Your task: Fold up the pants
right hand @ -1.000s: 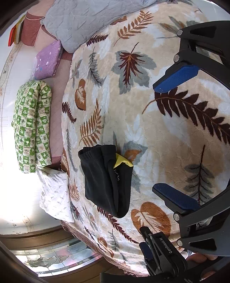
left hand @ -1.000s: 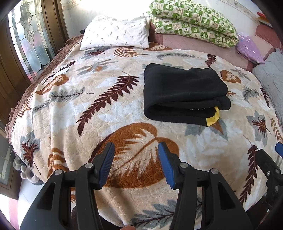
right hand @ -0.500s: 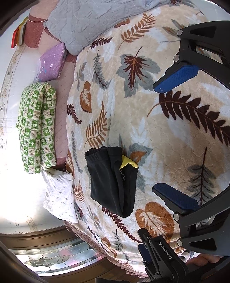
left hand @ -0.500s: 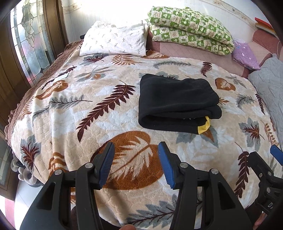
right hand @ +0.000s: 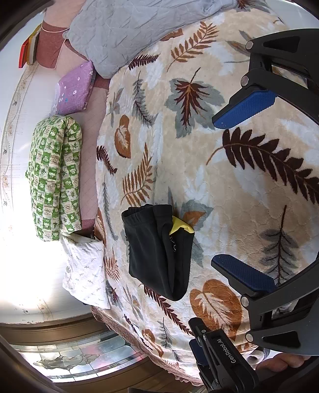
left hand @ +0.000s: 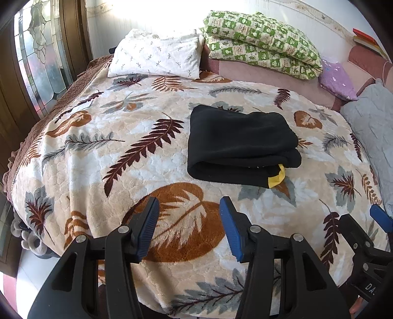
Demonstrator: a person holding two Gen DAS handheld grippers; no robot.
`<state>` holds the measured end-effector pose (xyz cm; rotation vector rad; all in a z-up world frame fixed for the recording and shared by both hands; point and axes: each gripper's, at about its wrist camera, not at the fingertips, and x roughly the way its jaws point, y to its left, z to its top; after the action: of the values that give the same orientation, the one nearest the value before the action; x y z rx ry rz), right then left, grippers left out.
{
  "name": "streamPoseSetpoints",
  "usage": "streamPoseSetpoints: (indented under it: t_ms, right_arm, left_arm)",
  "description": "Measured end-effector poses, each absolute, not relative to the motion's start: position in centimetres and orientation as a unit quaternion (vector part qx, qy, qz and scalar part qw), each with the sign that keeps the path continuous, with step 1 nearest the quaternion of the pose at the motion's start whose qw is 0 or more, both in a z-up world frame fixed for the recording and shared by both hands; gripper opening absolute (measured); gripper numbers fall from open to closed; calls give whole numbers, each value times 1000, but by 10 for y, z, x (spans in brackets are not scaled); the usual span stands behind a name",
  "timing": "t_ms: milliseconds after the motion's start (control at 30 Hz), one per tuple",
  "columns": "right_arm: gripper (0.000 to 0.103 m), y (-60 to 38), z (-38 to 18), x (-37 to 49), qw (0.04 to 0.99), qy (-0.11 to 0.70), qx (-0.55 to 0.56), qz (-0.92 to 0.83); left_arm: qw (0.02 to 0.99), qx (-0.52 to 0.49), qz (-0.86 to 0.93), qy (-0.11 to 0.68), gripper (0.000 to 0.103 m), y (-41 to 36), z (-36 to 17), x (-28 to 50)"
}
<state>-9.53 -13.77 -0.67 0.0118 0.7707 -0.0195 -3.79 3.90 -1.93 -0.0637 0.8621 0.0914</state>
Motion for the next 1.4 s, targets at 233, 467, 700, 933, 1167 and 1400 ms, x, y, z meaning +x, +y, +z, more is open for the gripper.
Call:
streamPoseSetpoints:
  t_ms: [233, 467, 700, 933, 1167, 1400]
  right_arm:
    - [103, -140, -6, -95, 926, 377, 7, -10]
    - [103, -140, -7, -95, 926, 378, 7, -10]
    - [103, -142, -10, -94, 924, 383, 9, -12]
    - [103, -143, -13, -94, 925, 379, 6, -17]
    - [103, -141, -13, -97, 934, 355, -9, -22]
    - [103, -132, -12, -95, 931, 363, -36, -25]
  left_arm:
    - [907, -31, 44, 419, 50, 39, -20, -37]
    - [905, -26, 46, 423, 50, 40, -22, -36]
    - [900, -26, 56, 431, 50, 45, -28, -35]
    - [899, -33, 75, 431, 50, 52, -30, -35]
    - [896, -38, 78, 436, 50, 54, -33, -33]
    - [895, -36, 76, 439, 50, 53, -35, -31]
